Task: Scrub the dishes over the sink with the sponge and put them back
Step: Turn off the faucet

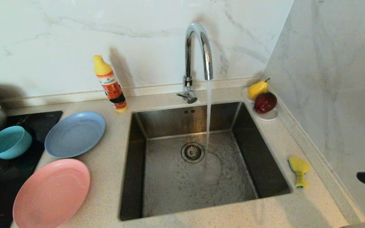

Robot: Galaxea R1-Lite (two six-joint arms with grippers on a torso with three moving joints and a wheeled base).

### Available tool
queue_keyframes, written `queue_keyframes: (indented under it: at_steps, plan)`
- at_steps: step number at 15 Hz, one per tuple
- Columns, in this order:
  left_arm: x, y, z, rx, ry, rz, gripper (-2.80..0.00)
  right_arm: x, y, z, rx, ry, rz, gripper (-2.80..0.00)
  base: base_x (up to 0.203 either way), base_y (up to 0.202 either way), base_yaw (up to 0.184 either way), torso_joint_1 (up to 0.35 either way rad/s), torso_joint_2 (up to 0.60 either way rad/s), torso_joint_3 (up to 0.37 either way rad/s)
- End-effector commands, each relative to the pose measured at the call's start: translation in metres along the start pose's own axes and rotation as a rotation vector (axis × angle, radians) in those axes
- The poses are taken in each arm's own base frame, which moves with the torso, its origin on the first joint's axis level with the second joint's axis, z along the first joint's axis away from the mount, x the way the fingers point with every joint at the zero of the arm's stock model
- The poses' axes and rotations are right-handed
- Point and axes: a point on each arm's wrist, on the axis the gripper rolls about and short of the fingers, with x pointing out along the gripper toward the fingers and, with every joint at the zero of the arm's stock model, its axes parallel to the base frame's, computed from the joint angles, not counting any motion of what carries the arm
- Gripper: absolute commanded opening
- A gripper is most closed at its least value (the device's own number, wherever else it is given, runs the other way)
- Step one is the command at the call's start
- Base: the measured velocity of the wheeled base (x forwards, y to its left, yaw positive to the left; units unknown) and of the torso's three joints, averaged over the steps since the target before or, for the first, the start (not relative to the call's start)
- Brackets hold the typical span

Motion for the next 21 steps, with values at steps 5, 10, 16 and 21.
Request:
queue_keyframes:
  at_steps: [5,10,16,21]
  plan:
    - [0.001,0.0,-0.003,0.0,0.012,0.0,-2.8,-0.051,0.001,-0.117,-0.04,-0.122,-0.07,-2.8,0.0,0.0,0.0,0.0,0.0,0.0]
    - [0.001,0.0,-0.003,0.0,0.013,0.0,-2.8,-0.049,0.0,-0.146,-0.058,-0.119,-0.207,-2.8,0.0,0.0,0.0,0.0,0.0,0.0]
    - [0.001,0.0,-0.003,-0.002,0.012,0.0,-2.8,-0.061,0.003,-0.162,-0.061,-0.222,-0.284,-2.8,0.0,0.0,0.0,0.0,0.0,0.0]
    - [0.001,0.0,-0.003,-0.002,0.012,0.0,-2.8,-0.061,0.003,-0.162,-0.059,-0.22,-0.282,-2.8,0.0,0.0,0.0,0.0,0.0,0.0]
